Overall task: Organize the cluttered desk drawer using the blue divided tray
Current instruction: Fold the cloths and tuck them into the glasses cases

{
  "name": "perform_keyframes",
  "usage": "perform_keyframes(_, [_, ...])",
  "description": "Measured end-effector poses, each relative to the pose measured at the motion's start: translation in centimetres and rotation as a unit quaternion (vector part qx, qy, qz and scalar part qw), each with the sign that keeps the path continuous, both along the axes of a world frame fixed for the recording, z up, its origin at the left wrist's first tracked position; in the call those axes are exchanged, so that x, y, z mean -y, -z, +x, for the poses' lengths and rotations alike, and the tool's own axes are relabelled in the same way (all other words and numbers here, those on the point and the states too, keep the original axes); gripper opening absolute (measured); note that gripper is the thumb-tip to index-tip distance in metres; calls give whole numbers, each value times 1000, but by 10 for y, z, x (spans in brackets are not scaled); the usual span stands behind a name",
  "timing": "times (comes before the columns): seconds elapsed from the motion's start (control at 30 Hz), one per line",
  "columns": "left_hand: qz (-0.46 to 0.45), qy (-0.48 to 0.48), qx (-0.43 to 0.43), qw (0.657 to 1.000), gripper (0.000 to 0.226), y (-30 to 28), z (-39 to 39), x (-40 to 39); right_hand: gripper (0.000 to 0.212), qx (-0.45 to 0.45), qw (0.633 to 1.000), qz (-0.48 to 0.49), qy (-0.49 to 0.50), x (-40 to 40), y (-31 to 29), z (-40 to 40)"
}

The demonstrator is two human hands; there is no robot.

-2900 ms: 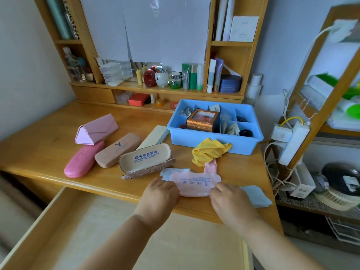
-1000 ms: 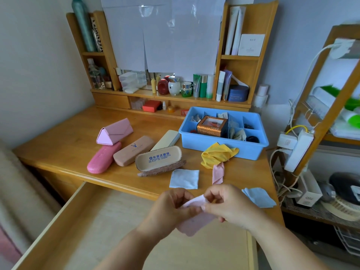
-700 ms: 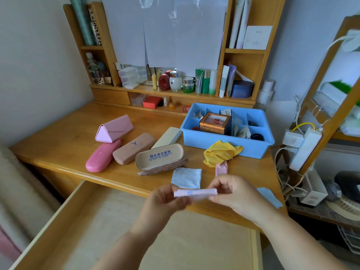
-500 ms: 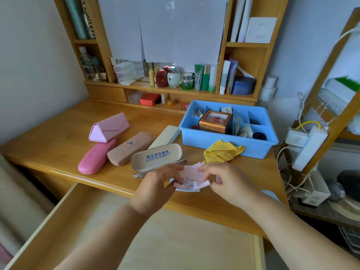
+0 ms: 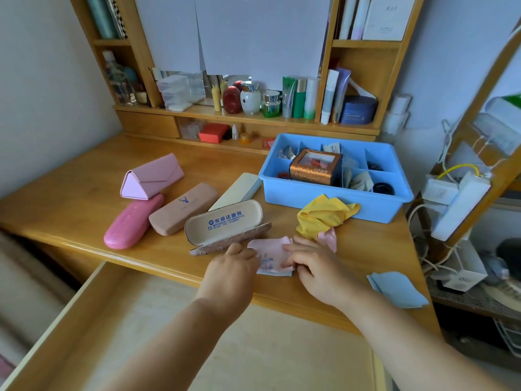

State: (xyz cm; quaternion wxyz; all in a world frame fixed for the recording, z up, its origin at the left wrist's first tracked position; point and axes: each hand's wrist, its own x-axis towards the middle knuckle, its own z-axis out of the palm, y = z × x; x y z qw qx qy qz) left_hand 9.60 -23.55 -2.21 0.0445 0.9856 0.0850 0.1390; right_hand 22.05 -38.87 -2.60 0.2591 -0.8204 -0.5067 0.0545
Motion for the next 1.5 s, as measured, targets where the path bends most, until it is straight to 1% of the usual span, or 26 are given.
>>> perform_keyframes(0.07, [6, -1, 5, 1000, 25, -3, 0, 4, 30, 43, 996, 43, 60, 11, -7, 6])
perform_keyframes(0.13, [-15, 16, 43, 999, 30, -6, 0, 10, 22, 75, 980, 92, 161, 25, -15, 16])
perform_keyframes(0.17, [-29, 27, 64, 997, 33, -7, 0, 16, 22, 76, 975, 65, 200, 32, -18, 20])
perform_keyframes(0.2, [-43, 40, 83, 995, 33, -5, 0, 22, 25, 71, 974, 12, 215, 37, -18, 23])
perform_keyframes(0.27, [-71, 50, 101, 991, 32, -3, 0, 35, 25, 81, 972, -98, 200, 40, -14, 26])
perform_keyframes(0.3, [-86, 49, 103, 990, 32, -2, 0, 41, 22, 94, 969, -126, 189, 40, -11, 24])
perform_keyframes(0.33, [-99, 48, 106, 988, 32, -1, 1, 46, 19, 107, 969, -130, 182, 40, -10, 23])
perform_keyframes(0.4, [-129, 40, 110, 985, 30, 1, 1, 54, 17, 123, 974, -78, 174, 41, -11, 24])
perform_keyframes(0.43, [-149, 29, 116, 982, 27, 1, 1, 57, 16, 99, 977, -35, 183, 42, -16, 25])
perform_keyframes(0.5, [-216, -9, 133, 967, 20, -3, 2, 62, 13, -4, 977, 58, 206, 42, -32, 24])
perform_keyframes(0.6, [-333, -52, 165, 927, 17, -25, 13, 70, 13, -154, 954, 152, 207, 42, -63, 16])
perform_keyframes(0.63, [-365, -61, 173, 913, 16, -35, 18, 72, 13, -172, 950, 170, 200, 43, -73, 14])
perform_keyframes(0.7, [-415, -60, 181, 889, 15, -54, 24, 75, 13, -155, 953, 182, 186, 46, -92, 9])
perform_keyframes(0.73, [-418, -52, 180, 889, 18, -63, 25, 77, 13, -144, 955, 186, 180, 48, -99, 7])
perform_keyframes(0.77, [-405, -38, 174, 897, 25, -70, 25, 79, 13, -145, 954, 193, 178, 49, -106, 5])
perform_keyframes(0.8, [-386, -18, 170, 907, 34, -75, 24, 82, 13, -164, 949, 205, 178, 50, -112, 2])
perform_keyframes(0.87, [-353, 18, 171, 920, 44, -82, 22, 91, 13, -243, 927, 228, 172, 52, -121, -4])
perform_keyframes(0.93, [-339, 25, 194, 920, 42, -85, 20, 98, 12, -315, 906, 235, 155, 53, -126, -10])
perform_keyframes(1.0, [-345, 12, 218, 913, 30, -89, 18, 103, 11, -339, 901, 234, 136, 55, -127, -16])
perform_keyframes(1.13, [-408, -3, 223, 885, 15, -95, 14, 104, 9, -338, 900, 247, 121, 60, -124, -28])
perform_keyframes(1.2, [-427, -19, 216, 878, 17, -98, 12, 102, 10, -323, 904, 250, 126, 61, -123, -32])
perform_keyframes(1.27, [-418, -9, 205, 885, 21, -101, 9, 99, 10, -294, 910, 259, 136, 62, -122, -35])
perform_keyframes(1.33, [-401, 22, 188, 896, 24, -106, 6, 98, 23, -292, 909, 264, 139, 62, -125, -38])
perform_keyframes(1.37, [-392, 36, 181, 901, 25, -108, 5, 97, 25, -289, 913, 253, 138, 64, -126, -38])
perform_keyframes(1.47, [-337, 45, 181, 923, 18, -112, 2, 93, 8, -244, 937, 197, 150, 69, -129, -37])
perform_keyframes(1.5, [-320, 41, 182, 929, 17, -113, 1, 93, 9, -230, 942, 188, 154, 70, -130, -36])
